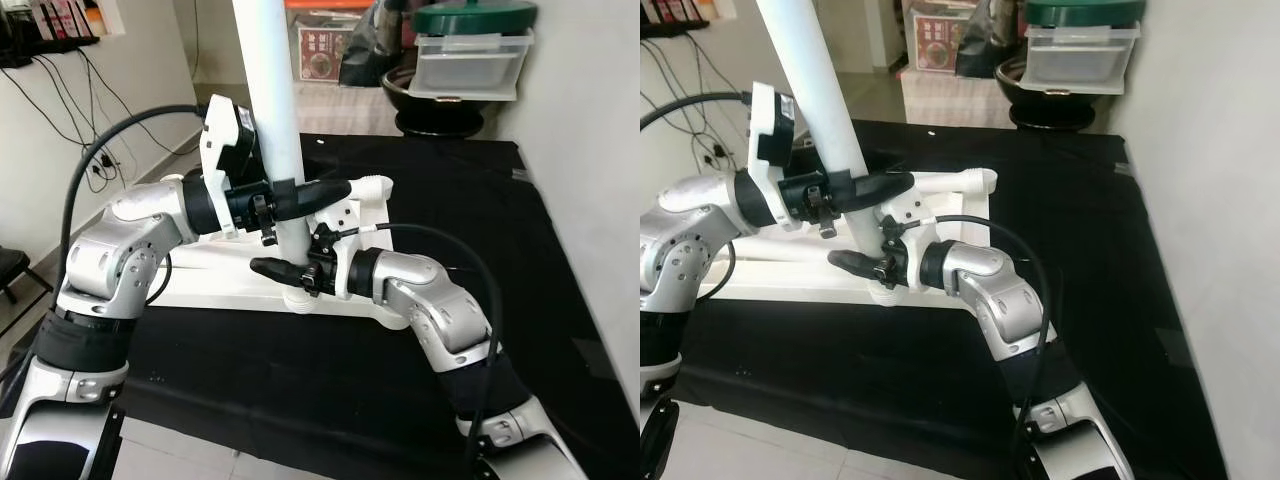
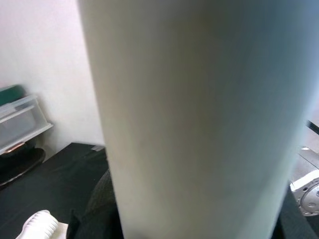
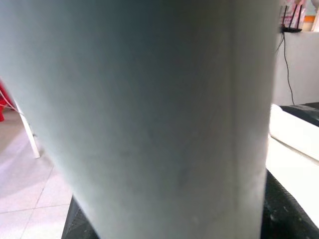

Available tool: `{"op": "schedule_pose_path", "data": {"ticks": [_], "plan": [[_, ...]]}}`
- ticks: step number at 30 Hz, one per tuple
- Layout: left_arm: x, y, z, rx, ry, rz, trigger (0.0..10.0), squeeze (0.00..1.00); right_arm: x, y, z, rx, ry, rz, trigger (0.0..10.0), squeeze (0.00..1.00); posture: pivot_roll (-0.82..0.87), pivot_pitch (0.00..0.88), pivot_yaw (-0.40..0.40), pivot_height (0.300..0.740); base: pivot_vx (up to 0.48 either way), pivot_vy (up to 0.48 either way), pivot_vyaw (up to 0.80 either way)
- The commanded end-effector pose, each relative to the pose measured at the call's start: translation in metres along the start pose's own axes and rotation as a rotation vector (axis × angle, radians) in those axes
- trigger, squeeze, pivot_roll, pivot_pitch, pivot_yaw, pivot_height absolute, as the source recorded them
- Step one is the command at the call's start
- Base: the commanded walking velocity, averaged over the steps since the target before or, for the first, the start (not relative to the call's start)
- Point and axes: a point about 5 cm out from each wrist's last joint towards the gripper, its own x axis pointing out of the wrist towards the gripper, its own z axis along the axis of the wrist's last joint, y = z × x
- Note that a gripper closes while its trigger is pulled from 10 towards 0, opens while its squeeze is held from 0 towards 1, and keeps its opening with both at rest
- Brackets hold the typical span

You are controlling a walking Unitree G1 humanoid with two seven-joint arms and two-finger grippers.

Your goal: Building children table

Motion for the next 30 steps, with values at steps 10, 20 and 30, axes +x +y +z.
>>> {"op": "schedule_pose_path", "data": {"ticks": [10,20,30], "plan": [[0.022,-0.006,0.015,-0.067,-0.218,-0.036,10.0,1.00,0.018,0.012,0.021,0.036,-0.124,0.024,0.0,0.00,-0.05,0.000,0.037,0.740,0.000,0.000,0.00],[-0.017,0.002,0.040,-0.032,-0.285,0.085,10.0,1.00,0.008,-0.013,0.020,0.035,-0.131,-0.137,0.0,0.00,-0.03,0.002,0.039,0.740,0.000,0.000,0.00],[-0.078,0.001,0.092,0.098,-0.408,0.330,10.0,1.00,-0.019,-0.054,0.024,0.055,-0.172,-0.378,0.0,0.00,-0.02,0.017,0.027,0.740,0.000,0.000,0.00]]}}
